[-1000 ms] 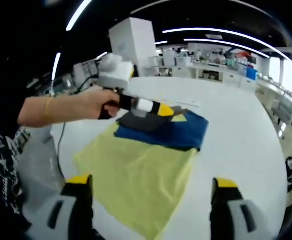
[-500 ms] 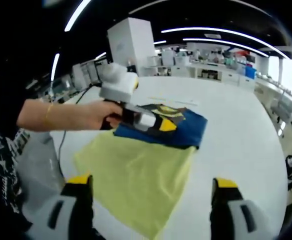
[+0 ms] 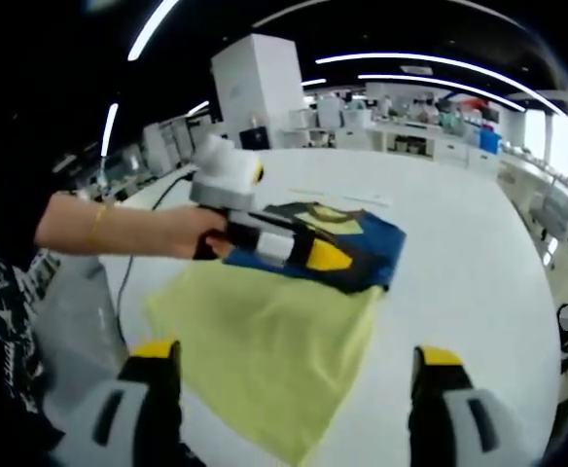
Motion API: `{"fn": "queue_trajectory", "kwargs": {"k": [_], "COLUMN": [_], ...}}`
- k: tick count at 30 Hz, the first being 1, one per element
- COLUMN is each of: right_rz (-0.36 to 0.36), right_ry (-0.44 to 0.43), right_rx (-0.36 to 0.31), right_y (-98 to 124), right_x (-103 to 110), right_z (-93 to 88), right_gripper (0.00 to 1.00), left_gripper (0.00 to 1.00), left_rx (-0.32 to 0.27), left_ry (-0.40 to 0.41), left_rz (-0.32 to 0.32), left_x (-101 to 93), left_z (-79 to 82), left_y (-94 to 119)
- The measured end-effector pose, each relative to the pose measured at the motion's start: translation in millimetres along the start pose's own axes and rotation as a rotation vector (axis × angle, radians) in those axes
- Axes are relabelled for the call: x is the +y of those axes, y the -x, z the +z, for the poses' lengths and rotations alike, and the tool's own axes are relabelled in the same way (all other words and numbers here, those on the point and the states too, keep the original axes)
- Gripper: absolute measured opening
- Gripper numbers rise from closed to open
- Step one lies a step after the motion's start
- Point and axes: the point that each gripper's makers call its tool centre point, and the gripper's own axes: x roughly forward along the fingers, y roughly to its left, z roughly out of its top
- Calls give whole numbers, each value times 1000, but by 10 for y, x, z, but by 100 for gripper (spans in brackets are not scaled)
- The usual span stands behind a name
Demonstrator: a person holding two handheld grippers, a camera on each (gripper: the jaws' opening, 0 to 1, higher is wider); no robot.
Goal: Fold the garment on the visible template until the final outline fits inside the template.
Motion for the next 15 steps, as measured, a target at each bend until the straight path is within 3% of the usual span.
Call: {"fn": "queue_trajectory", "kwargs": {"k": [7,9,15], "right_rz": [38,54,132], "right_ry": [27,50,114], "right_rx": [12,16,70], "right_y": [-1,0,-38], "right_x": [36,52,176], "right_z": [7,2,-149], "right_gripper": [100,100,100], "left_gripper": [74,78,92], "left_rx": [-35,-23,-32], "left_ry": [-84,-125,-131], "left_rz": [-4,5,44], "left_x": [98,155,317], "left_z": [114,105,74], "left_y": [298,422,782]}}
